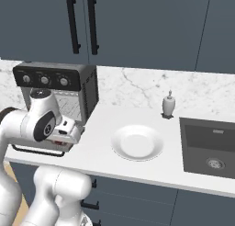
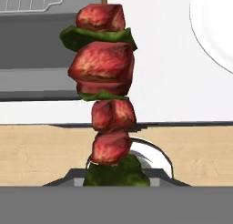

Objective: Pick up the kebab skewer and baguette bread, and place them inside the toaster oven. Close the toaster oven door and start by setting the timer.

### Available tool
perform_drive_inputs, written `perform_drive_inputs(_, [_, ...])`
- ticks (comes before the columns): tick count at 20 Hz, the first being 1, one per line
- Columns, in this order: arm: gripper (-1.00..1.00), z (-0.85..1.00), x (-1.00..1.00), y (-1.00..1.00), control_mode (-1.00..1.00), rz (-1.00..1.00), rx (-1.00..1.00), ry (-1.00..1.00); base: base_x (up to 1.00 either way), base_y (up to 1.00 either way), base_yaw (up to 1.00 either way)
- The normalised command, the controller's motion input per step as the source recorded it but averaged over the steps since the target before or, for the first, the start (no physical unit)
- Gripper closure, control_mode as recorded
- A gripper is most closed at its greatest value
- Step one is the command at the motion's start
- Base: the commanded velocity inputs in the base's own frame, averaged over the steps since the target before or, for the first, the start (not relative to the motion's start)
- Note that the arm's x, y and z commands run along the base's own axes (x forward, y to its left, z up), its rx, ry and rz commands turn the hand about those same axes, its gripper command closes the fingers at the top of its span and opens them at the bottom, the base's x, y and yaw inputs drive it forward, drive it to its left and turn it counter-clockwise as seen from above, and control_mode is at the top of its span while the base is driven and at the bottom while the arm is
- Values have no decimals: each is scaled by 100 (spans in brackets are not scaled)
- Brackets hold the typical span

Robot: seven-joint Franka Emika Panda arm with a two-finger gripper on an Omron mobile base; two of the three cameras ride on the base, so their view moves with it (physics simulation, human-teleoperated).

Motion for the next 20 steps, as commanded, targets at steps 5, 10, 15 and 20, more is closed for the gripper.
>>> perform_drive_inputs(5, [100, 28, 4, 91, -100, -28, 0, 0, 0, 0, 0])
perform_drive_inputs(10, [100, 28, 50, 45, -100, -14, 0, 0, 0, 0, 0])
perform_drive_inputs(15, [100, 14, 31, 0, -100, 0, 0, 1, 0, 0, 0])
perform_drive_inputs(20, [100, -3, 38, 0, -100, 1, 0, 2, 0, 0, 0])
